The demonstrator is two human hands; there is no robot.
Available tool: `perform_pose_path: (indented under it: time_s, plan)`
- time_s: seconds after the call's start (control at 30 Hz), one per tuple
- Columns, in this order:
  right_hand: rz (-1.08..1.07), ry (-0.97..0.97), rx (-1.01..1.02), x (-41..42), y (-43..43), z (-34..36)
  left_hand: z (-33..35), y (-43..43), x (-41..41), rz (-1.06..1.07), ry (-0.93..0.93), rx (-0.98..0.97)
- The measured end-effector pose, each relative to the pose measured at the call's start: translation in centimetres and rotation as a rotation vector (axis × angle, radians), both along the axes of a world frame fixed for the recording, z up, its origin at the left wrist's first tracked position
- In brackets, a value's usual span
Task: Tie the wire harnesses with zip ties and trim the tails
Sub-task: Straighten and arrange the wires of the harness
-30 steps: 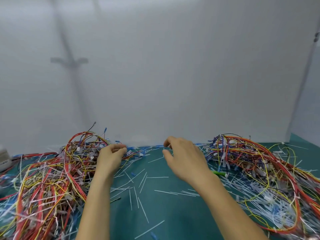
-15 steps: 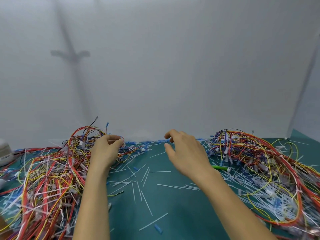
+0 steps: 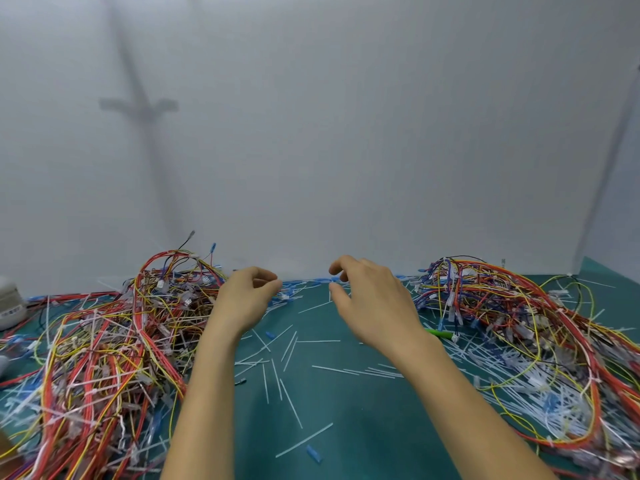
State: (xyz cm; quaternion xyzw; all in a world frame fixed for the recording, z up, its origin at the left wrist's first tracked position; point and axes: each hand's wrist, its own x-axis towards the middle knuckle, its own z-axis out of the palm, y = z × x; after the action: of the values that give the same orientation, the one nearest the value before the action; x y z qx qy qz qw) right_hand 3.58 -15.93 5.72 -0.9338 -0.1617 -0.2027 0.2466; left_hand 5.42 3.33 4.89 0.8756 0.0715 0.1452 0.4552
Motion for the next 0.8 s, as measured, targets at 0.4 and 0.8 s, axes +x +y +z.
perform_pose_path:
  time_s: [0.4,0.8]
  plan:
    - [0.001,0.006,-0.005,0.0,0.0,0.0,-1.0,3.6,-1.0,0.536,0.132,0.600]
    - [-0.003,0.004,0.005,-0.1,-0.1,0.2,-0.3,4.5,-1.1,0.622,-0.141,0.124]
